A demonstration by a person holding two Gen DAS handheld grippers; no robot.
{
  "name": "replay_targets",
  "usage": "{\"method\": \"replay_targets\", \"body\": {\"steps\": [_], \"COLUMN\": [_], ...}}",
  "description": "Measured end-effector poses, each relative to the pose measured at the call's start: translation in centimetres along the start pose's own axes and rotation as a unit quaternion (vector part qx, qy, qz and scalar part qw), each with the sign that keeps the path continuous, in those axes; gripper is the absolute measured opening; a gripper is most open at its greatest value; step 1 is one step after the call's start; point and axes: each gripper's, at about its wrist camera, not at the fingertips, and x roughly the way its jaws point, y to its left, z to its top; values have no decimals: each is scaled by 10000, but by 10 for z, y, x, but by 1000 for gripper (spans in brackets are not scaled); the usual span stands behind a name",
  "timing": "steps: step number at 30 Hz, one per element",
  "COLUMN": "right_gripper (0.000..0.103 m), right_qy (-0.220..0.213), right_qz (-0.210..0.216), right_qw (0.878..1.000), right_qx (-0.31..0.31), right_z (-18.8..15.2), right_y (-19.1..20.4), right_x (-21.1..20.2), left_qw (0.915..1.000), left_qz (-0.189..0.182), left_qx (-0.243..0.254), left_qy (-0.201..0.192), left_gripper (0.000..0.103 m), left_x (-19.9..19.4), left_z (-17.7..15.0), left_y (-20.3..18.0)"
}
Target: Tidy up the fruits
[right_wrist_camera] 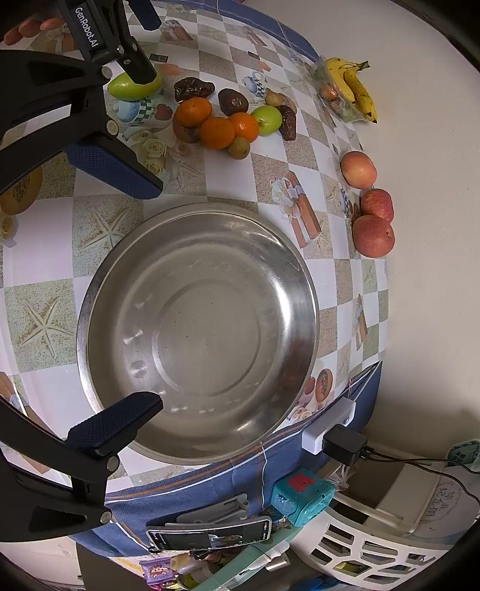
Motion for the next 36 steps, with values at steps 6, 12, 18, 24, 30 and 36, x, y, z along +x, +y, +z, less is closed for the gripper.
{"method": "replay_targets", "body": {"steps": [6, 12, 18, 24, 30, 36], "right_gripper": [103, 103, 103, 103, 103, 103], "right_qy": [11, 21, 24, 28, 30, 35], "right_qz": [9, 20, 25, 29, 35, 44], "right_qw": [10000, 10000, 10000, 10000, 10000, 10000], "right_qx": [5, 19, 20, 24, 21, 26], "right_z": [0, 0, 0, 0, 0, 0], "right_y": [-1, 0, 0, 0, 0, 0], "right_x": [1, 0, 0, 1, 1, 1], "left_qw": [10000, 10000, 9999, 9998, 9995, 9993], "left_qz": [-3, -47, -95, -138, -234, -311], "left_qx": [2, -36, -49, -50, -110, -146], "left_qy": [4, 32, 67, 108, 172, 121], "left_gripper": [103, 103, 103, 103, 103, 103], "left_x": [0, 1, 1, 2, 4, 4], "left_z": [0, 0, -1, -1, 0, 0], "left_y": [0, 2, 0, -2, 1, 3]}}
